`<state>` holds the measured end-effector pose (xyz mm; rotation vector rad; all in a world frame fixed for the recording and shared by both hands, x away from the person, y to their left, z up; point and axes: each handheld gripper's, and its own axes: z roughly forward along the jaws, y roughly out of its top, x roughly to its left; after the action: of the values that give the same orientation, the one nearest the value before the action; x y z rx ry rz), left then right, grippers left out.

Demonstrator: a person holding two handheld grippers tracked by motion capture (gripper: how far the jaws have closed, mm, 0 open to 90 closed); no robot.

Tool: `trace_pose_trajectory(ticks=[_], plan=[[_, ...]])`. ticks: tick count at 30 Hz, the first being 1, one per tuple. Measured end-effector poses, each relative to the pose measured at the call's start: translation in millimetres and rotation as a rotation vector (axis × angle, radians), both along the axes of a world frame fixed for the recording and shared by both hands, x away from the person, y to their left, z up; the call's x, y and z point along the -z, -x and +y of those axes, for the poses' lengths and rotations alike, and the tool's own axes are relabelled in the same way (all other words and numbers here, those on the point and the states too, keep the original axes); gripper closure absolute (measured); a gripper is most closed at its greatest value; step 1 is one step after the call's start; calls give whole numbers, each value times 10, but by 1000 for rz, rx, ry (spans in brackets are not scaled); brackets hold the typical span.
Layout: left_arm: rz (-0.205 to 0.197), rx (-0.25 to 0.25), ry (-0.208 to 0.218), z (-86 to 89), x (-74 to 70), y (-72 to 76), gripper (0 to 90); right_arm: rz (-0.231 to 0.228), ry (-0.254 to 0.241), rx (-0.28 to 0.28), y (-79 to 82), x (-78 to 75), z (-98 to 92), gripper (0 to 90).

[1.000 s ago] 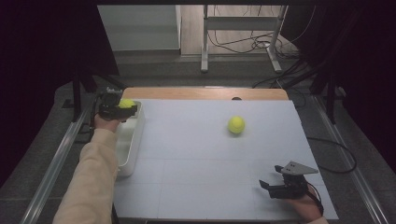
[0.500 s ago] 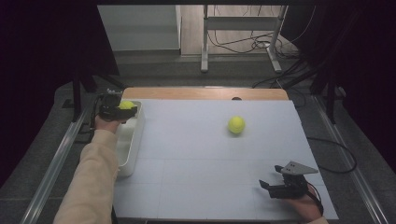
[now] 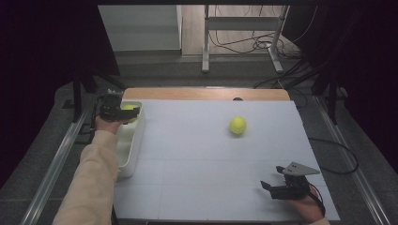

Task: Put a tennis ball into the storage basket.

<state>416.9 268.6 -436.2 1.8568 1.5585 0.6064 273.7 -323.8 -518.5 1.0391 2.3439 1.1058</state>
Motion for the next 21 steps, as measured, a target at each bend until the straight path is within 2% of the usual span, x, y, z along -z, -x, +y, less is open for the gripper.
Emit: trace_pose_trajectory(ticks=[2, 6, 21], plan=[[-20, 8, 14, -20, -35, 28, 122, -1, 0, 0, 0, 0, 0, 130], [-57, 53, 29, -77, -100, 101, 118, -1, -1, 0, -1, -1, 0, 130], [-141, 151, 74, -259, -187, 308, 126, -12, -15, 3, -7, -10, -5, 130]])
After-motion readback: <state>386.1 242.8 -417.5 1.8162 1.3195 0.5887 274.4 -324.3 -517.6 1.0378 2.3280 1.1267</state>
